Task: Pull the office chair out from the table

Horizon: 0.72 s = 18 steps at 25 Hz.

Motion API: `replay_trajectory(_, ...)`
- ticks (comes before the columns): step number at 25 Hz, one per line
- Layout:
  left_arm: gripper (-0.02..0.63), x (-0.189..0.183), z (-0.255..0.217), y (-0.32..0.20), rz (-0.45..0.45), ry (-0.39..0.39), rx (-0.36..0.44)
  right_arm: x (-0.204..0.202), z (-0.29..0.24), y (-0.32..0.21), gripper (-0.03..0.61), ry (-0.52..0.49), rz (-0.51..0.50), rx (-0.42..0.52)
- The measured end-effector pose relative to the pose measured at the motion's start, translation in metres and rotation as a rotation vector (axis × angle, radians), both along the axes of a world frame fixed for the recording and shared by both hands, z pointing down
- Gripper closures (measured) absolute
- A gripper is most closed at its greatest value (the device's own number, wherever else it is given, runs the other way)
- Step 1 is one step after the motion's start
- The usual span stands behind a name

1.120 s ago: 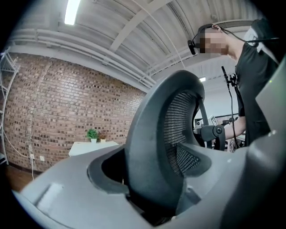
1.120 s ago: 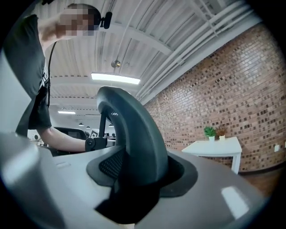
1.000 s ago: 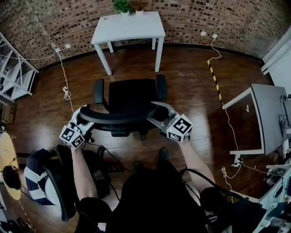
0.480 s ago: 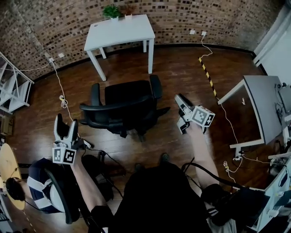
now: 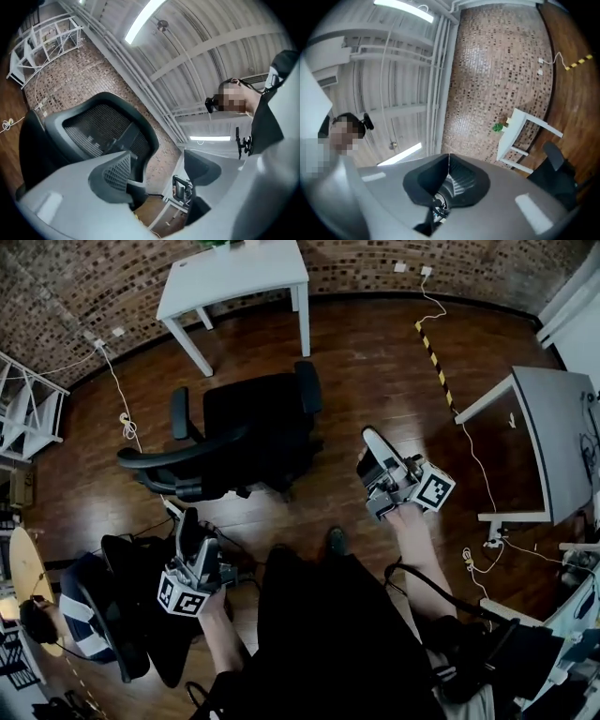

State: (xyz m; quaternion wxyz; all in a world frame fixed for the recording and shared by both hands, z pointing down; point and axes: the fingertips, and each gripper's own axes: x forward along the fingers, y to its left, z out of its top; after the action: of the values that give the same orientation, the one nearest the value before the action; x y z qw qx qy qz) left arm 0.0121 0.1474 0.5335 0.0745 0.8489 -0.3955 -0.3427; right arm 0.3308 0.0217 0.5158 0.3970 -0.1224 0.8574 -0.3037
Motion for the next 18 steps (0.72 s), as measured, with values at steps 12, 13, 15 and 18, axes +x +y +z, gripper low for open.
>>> replay_trajectory(12,0.321,-0.047,-0.04,0.009,0.014,-0.173,0.299,-0.15,0.042,0.03,0.575,0.407,0.095,0.085)
replay_trajectory(13,0.338,-0.045,-0.039,0.023,0.022,-0.161,0.31,-0.151,0.045,0.042,0.575,0.422,0.096,0.095)
replay_trajectory(15,0.367,-0.05,-0.038,0.049,0.045,-0.118,0.317,-0.16,0.047,0.067,0.575,0.458,0.101,0.116)
replay_trajectory(18,0.368,-0.072,-0.01,0.074,0.083,-0.057,0.298,-0.187,0.073,0.093,0.575,0.493,0.084,0.125)
